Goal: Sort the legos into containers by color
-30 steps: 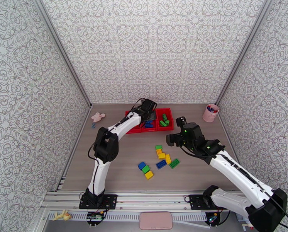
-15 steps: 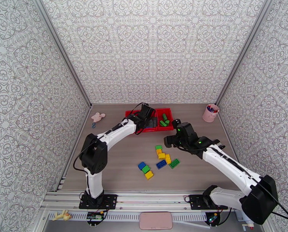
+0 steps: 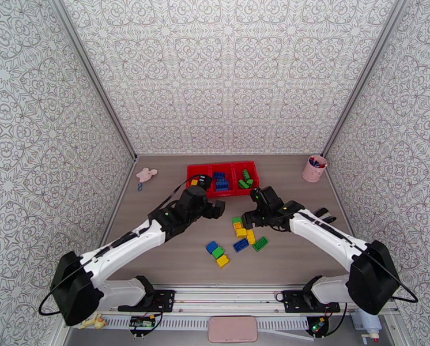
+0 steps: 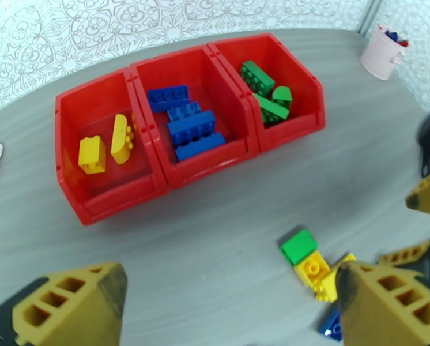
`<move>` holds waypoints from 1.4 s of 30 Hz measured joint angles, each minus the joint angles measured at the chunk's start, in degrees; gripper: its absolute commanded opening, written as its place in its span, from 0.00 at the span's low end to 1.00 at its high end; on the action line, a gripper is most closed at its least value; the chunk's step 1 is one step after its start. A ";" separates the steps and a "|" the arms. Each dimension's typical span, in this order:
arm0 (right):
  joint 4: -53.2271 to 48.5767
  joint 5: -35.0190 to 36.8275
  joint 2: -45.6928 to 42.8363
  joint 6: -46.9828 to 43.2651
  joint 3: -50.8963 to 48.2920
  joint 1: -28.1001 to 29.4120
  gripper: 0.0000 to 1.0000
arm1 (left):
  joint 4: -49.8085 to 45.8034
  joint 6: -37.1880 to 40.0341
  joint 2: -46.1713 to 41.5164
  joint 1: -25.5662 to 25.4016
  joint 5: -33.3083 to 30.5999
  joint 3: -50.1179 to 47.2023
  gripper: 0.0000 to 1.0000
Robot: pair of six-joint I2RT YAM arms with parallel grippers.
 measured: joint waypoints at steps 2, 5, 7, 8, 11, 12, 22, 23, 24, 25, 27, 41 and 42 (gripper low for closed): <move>-0.33 -0.31 1.97 -0.02 0.31 1.07 0.97 | 0.68 2.40 -4.42 -0.52 0.85 -3.21 1.00; -0.96 -0.63 5.25 -0.04 1.42 2.78 0.97 | 1.01 5.75 -10.64 -1.29 2.45 -6.97 1.00; -1.11 -0.70 7.63 -0.04 2.51 3.63 0.97 | 1.09 7.52 -13.64 -1.66 3.28 -8.68 1.00; -1.16 -0.68 8.59 -0.04 2.99 3.91 0.97 | 1.07 8.28 -14.60 -1.84 3.63 -9.20 1.00; -1.20 -0.66 11.63 -0.02 4.20 4.63 0.97 | 1.11 10.25 -16.55 -2.47 4.48 -10.56 1.00; -1.44 -0.61 12.72 0.00 4.55 4.68 0.97 | 1.11 10.69 -16.90 -2.73 4.72 -10.97 1.00; -4.07 4.98 18.12 2.69 6.86 4.66 0.92 | 2.14 13.00 -17.00 -4.72 6.14 -13.94 1.00; -4.28 5.53 18.27 3.02 6.84 4.42 0.91 | 2.32 13.00 -16.96 -4.83 6.21 -14.08 1.00; -4.59 6.16 18.34 3.41 6.84 3.96 0.90 | 2.60 13.00 -16.87 -4.90 6.23 -14.23 1.00; -4.79 6.73 18.34 3.78 6.84 3.37 0.90 | 2.78 13.00 -16.76 -4.98 6.23 -14.27 1.00; -4.83 7.34 18.34 4.59 6.80 2.05 0.89 | 3.37 13.00 -16.59 -5.14 6.23 -14.34 1.00; -3.37 6.32 12.76 7.19 4.42 -3.08 0.92 | 8.72 13.03 -15.02 -7.74 6.25 -16.52 1.00; -2.97 5.90 12.13 6.38 4.42 -3.04 0.93 | 8.90 13.05 -15.02 -7.91 6.25 -16.72 1.00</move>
